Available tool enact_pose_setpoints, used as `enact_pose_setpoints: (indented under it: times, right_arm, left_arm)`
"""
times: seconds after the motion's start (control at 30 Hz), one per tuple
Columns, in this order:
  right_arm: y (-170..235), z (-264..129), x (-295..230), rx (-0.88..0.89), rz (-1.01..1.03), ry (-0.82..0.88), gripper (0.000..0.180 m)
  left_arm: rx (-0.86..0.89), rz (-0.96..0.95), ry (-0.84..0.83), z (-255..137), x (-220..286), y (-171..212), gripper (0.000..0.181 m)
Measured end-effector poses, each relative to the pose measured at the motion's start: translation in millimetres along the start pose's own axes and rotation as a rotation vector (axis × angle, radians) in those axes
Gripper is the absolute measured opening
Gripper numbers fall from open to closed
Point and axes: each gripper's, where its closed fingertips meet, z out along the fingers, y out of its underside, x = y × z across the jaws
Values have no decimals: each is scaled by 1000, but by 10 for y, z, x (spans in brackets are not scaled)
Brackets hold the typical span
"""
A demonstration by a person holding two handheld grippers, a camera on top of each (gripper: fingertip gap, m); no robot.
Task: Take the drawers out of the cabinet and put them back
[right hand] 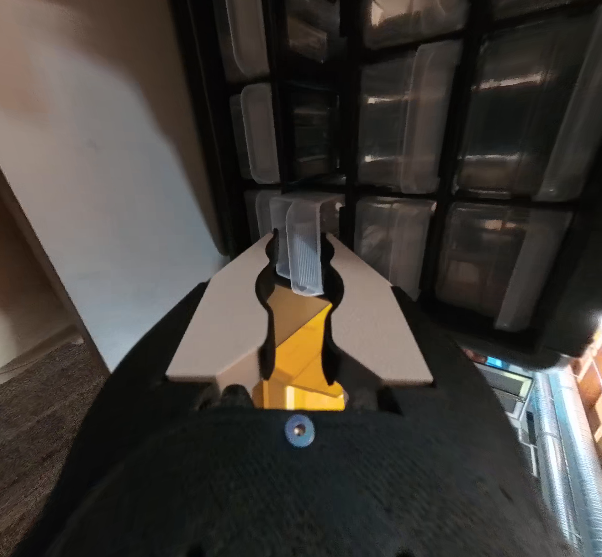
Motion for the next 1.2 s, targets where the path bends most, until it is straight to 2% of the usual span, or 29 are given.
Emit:
enact_pose_setpoints:
  times: [0.27, 0.6, 0.8, 0.9, 1.0, 1.2]
  right_arm:
    - [-26, -285, -214, -3, -2, -96, 20]
    - [-82, -711, -540, 77, -37, -183, 18]
    - [-168, -972, -627, 151, 18, -289, 18]
    - [-238, -1099, -724, 188, 56, -396, 18]
    - [-275, -1176, -692, 221, 87, -418, 18]
    - [-76, -1544, -521, 230, 281, -488, 18]
  left_arm:
    - [-2, 26, -11, 2, 16, 3, 28]
    - [-7, 50, -38, 6, 11, 8, 27]
    - [-7, 52, -39, 6, 12, 8, 27]
    - [-7, 54, -41, 6, 12, 8, 27]
    - [-7, 53, -40, 6, 12, 8, 27]
    - [-7, 48, -34, 6, 15, 8, 27]
